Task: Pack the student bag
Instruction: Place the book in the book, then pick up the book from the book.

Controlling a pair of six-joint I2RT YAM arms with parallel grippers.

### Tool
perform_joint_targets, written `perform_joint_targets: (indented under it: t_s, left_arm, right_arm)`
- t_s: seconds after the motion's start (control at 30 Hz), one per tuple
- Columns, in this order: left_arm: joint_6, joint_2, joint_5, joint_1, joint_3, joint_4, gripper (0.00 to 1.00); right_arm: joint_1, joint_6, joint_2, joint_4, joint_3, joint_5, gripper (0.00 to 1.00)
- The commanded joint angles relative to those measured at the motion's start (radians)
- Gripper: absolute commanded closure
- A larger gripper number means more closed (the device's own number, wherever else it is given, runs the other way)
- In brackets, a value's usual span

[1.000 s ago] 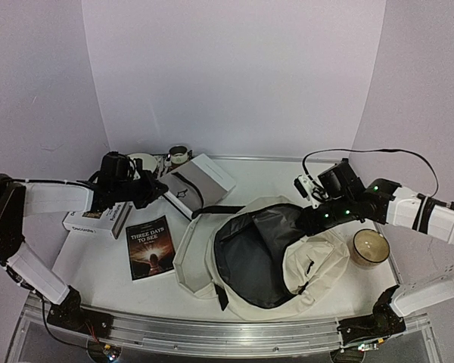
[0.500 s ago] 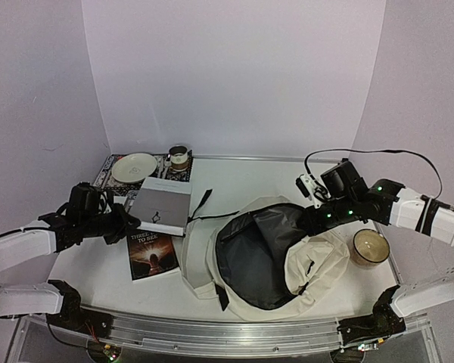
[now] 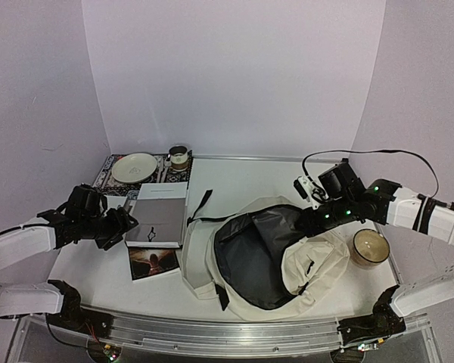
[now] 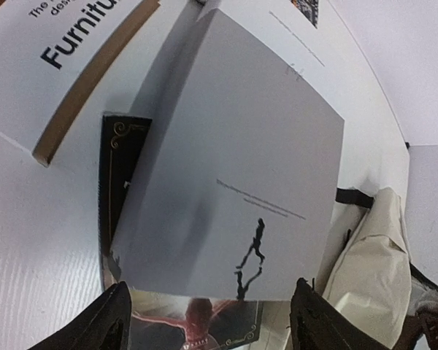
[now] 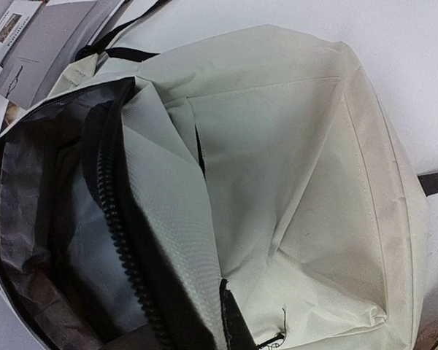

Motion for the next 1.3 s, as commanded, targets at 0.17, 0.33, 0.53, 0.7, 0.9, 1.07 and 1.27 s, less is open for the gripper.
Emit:
perform_joint_targets:
  t_s: [0.17,0.33,0.53,0.7,0.9,1.07,1.27]
  left_arm:
    - [0.252,0.22,0.212,0.271,0.116,0.058,0.19]
    - [0.331,0.358,0.393,0.308,0.208,0.12,0.19]
    - [0.41,0.538,0.472,0.33,0.344,0.125,0.18]
    - [0.452,0.685,0.501,0.34,0.421,0.127,0.18]
    - [0.487,0.815,0.583,0.34,0.498,0.136,0.18]
    - [0.499,0.889,0.662,0.34,0.506,0.153,0.2]
    - [0.486,0.959,0.714,0.34,0.494,0.193,0.24]
  right_arm:
    - [-0.002,0.002,0.019,-0.012,-0.011,-0.035,0.97]
    - [-0.002,0.002,0.033,0.002,-0.017,-0.05,0.97]
    - [-0.002,0.003,0.046,0.008,-0.014,-0.065,0.97]
    - [-0.002,0.002,0.05,0.01,-0.01,-0.074,0.97]
    - [-0.002,-0.001,0.059,0.011,-0.009,-0.078,0.97]
    - [-0.002,-0.001,0.069,0.017,-0.009,-0.079,0.97]
    - [-0.002,-0.003,0.083,0.02,-0.003,-0.087,0.97]
